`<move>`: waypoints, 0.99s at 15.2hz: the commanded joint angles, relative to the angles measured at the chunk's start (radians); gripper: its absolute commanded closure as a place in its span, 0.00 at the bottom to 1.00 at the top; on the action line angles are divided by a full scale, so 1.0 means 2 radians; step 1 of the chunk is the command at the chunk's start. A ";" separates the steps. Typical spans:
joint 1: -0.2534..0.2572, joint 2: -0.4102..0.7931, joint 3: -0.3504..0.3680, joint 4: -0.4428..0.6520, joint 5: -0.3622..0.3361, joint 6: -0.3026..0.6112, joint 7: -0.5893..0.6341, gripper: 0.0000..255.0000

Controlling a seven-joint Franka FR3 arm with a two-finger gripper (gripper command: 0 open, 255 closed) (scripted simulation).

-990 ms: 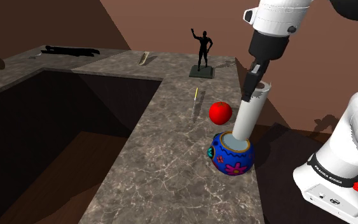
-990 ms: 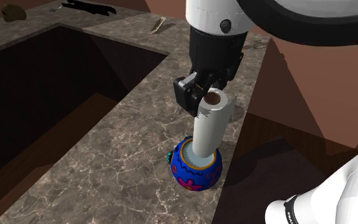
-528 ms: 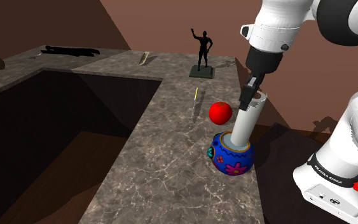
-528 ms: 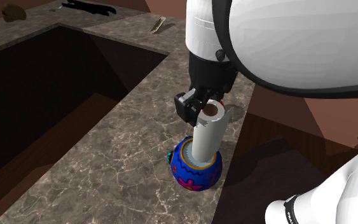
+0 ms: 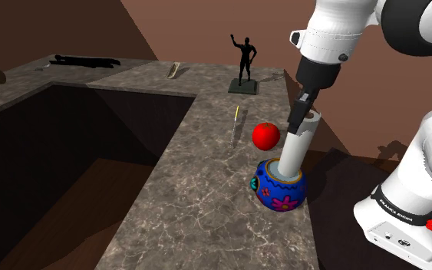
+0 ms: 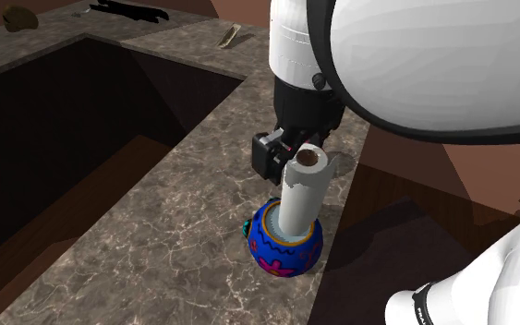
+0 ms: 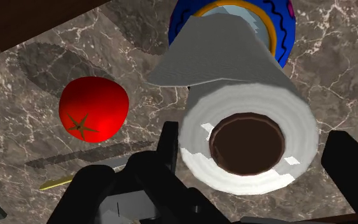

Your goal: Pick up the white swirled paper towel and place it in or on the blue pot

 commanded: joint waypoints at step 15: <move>-0.002 -0.002 -0.007 0.062 -0.006 -0.064 0.001 0.00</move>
